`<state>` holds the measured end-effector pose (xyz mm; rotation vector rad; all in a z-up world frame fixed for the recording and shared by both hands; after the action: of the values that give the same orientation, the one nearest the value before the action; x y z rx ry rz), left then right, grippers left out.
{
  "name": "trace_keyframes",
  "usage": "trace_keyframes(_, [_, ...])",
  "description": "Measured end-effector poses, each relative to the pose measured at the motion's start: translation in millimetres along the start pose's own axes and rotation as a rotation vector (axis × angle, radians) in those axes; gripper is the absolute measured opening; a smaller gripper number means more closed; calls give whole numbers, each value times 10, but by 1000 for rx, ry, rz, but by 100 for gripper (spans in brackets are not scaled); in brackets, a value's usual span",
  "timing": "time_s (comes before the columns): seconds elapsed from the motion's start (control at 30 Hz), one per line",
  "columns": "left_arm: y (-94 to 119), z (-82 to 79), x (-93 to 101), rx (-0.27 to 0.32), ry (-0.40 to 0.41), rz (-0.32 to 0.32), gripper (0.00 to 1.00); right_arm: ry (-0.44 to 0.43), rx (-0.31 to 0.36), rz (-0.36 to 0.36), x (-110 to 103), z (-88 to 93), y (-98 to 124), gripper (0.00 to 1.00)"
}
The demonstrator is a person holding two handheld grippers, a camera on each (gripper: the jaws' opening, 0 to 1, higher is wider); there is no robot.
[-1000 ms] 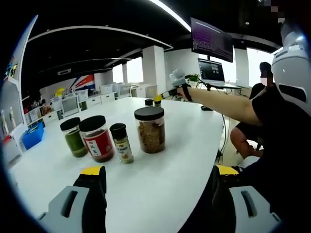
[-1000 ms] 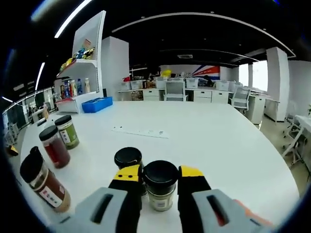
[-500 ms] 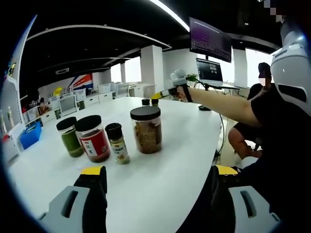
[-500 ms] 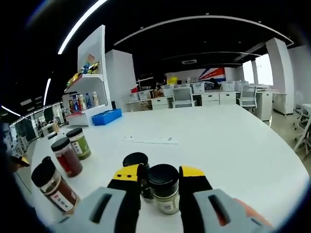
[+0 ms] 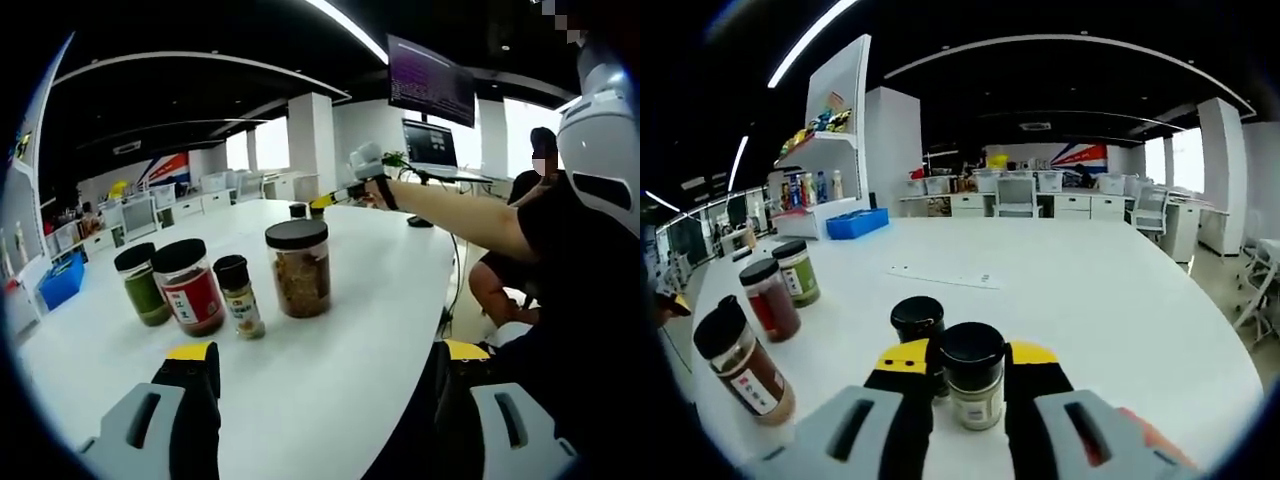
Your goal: Pick up the mixed condiments and ingredients on the table and sort them into separate groups
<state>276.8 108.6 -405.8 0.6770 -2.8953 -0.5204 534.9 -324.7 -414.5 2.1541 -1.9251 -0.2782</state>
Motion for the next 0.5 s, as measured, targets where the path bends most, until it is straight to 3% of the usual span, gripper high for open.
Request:
trace_keyframes(0.4, [23, 0, 25, 1, -5, -7, 88, 0, 3, -12, -20, 6, 3, 26])
trace_keyframes(0.5, [32, -4, 21, 3, -6, -11, 88, -16, 27, -26, -26, 11, 64, 34])
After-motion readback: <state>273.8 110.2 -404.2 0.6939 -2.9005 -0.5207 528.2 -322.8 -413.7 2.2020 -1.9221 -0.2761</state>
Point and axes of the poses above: the point that each gripper's makers call its tool centre point, and the gripper's own axes: y roughly backward along the fingers, x roughly to its right, z roughly out of its underside, the point moved 9 cm from there along y, roughly backward along the fingers, and after that the axes turned 13 degrees about z, right-handed, at the moved point
